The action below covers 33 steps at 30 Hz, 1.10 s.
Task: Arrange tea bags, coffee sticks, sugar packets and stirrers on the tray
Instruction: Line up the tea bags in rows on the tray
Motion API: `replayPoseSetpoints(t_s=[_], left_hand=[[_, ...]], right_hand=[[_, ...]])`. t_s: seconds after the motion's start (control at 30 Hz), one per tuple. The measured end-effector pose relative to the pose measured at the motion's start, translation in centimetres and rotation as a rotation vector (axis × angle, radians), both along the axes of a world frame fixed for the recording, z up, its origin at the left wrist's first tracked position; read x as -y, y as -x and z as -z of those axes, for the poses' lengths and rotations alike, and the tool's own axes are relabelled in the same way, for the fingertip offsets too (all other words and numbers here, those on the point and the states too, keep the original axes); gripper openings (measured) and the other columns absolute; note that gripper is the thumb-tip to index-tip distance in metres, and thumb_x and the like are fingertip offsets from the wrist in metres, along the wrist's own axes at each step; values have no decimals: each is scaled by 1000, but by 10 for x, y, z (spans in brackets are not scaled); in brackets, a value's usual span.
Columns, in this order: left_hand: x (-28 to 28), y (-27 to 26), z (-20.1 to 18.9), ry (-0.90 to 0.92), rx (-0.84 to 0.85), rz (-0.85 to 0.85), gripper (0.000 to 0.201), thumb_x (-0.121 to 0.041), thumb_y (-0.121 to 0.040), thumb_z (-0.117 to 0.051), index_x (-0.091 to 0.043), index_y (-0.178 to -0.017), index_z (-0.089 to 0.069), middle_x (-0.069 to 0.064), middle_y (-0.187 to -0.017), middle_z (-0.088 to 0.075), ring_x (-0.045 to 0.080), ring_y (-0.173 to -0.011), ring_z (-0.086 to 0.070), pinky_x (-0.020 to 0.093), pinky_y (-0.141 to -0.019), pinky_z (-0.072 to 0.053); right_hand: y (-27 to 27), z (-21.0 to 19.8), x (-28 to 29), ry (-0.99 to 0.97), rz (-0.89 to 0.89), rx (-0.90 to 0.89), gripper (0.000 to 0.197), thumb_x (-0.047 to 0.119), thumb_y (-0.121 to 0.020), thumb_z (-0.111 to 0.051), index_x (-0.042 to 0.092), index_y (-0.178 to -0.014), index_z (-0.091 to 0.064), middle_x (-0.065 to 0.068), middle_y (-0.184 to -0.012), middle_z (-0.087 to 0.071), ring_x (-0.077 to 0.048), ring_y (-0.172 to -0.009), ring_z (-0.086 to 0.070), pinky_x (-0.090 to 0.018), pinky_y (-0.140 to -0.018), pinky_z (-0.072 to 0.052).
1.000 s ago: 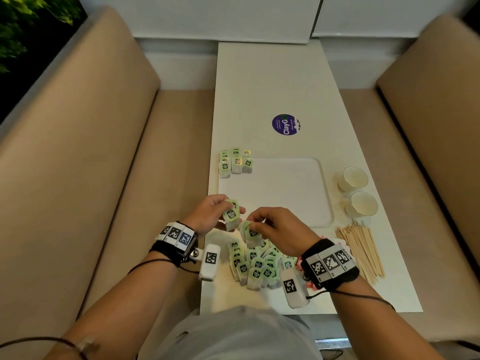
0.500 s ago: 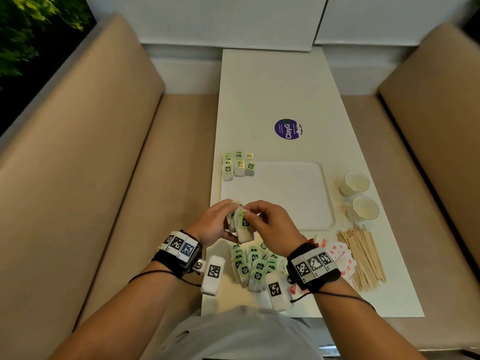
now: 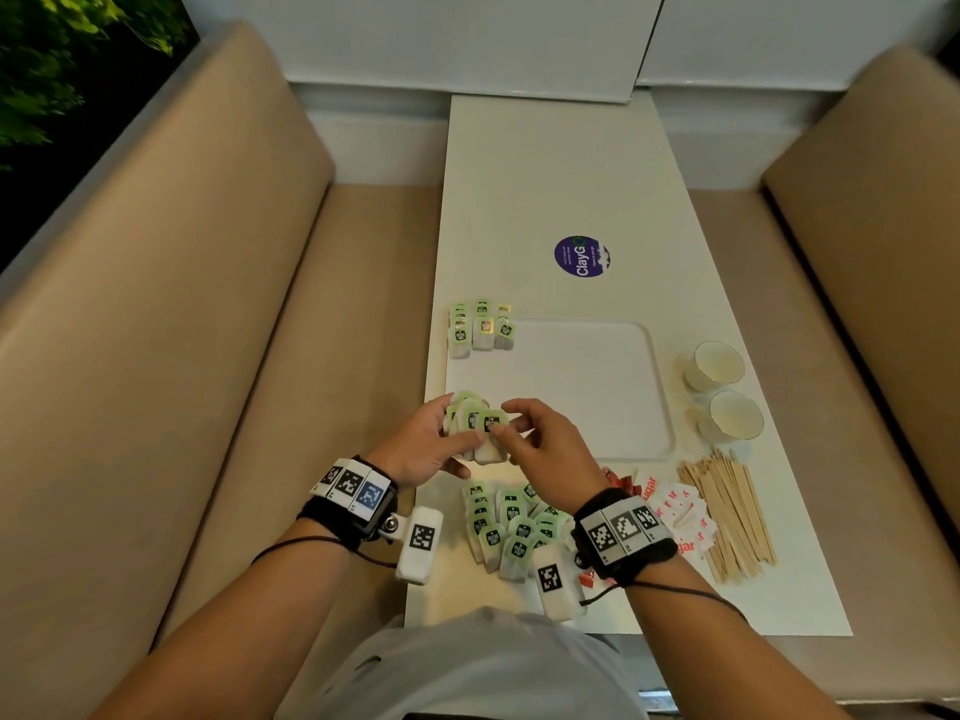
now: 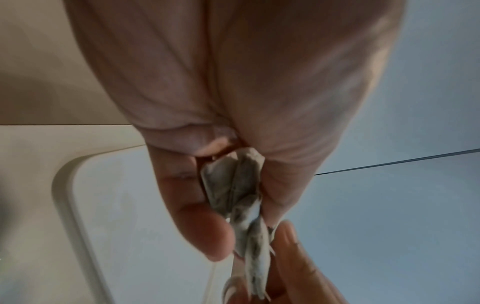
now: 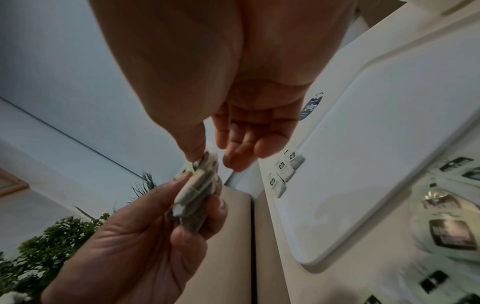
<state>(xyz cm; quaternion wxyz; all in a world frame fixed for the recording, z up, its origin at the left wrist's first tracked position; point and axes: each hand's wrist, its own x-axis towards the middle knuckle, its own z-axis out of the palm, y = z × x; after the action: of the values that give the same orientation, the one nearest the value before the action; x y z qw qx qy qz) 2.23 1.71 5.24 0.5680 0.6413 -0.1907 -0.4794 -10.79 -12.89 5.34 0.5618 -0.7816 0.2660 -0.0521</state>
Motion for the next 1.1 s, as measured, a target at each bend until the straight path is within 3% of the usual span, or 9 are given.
replayPoseSetpoints(t_s=[0.17, 0.23, 0.3, 0.4, 0.5, 0.7, 0.83, 1.0, 1.1], left_hand=[[5, -8, 2, 3, 11, -49, 29, -5, -93, -67, -15, -119, -58, 6, -98, -70, 15, -77, -70, 25, -53, -56], [6, -9, 4, -7, 17, -46, 31, -6, -93, -68, -14, -120, -57, 5, -97, -70, 14, -77, -70, 25, -53, -56], [9, -10, 7, -14, 14, -45, 32, -5, -93, -68, -13, -122, -57, 5, -97, -70, 12, -76, -70, 24, -53, -56], [11, -13, 10, -17, 4, -48, 31, -4, -92, -68, -14, -120, -57, 4, -96, -69, 9, -75, -69, 25, -54, -57], [13, -18, 11, -25, 12, -49, 29, -4, -92, -68, -16, -117, -58, 2, -94, -68, 7, -73, -68, 24, -54, -57], [19, -30, 19, -40, -3, -67, 26, -4, -94, -66, -14, -116, -58, 5, -96, -69, 9, -75, -69, 24, -55, -58], [24, -45, 25, -52, -23, -98, 25, -6, -95, -65, -11, -118, -56, 10, -100, -71, 17, -79, -71, 24, -56, -58], [32, -68, 36, -94, -51, -120, 24, -7, -96, -63, -9, -119, -54, 12, -97, -72, 19, -80, -72, 23, -59, -58], [37, -79, 44, -105, -73, -129, 24, -7, -97, -63, -10, -119, -54, 12, -97, -73, 21, -84, -73, 24, -63, -59]], right_hand=[[4, 11, -1, -77, -52, -41, 28, 52, -87, -69, 27, -98, -69, 10, -68, -59, -16, -66, -61, -46, -77, -57], [3, 14, -1, -82, -62, -41, 29, 47, -90, -68, 18, -93, -70, -4, -68, -60, -14, -64, -59, -46, -74, -57], [1, 14, -1, -90, -53, -38, 27, 38, -93, -68, 12, -92, -70, -14, -76, -66, -13, -64, -61, -39, -67, -56], [-2, 18, 3, -124, -16, -50, 19, 36, -94, -69, 17, -93, -72, -2, -74, -69, -8, -65, -63, -19, -60, -49], [-5, 25, 7, -143, 4, -79, 19, 38, -93, -69, 19, -91, -71, 7, -69, -67, -6, -65, -64, -14, -56, -45], [-18, 33, 16, -148, -28, -80, 17, 30, -96, -67, 14, -90, -72, 7, -71, -67, -4, -64, -63, -13, -60, -47], [-36, 37, 31, -135, -10, -83, 17, 29, -97, -67, 15, -89, -72, 7, -71, -68, -6, -64, -63, -17, -64, -50], [-70, 51, 57, -84, 97, -107, 23, 33, -96, -68, 13, -84, -70, 5, -69, -68, -9, -64, -65, -24, -68, -55], [-95, 62, 71, -45, 148, -141, 26, 33, -97, -66, 14, -79, -67, 4, -70, -68, -12, -66, -67, -22, -65, -52]])
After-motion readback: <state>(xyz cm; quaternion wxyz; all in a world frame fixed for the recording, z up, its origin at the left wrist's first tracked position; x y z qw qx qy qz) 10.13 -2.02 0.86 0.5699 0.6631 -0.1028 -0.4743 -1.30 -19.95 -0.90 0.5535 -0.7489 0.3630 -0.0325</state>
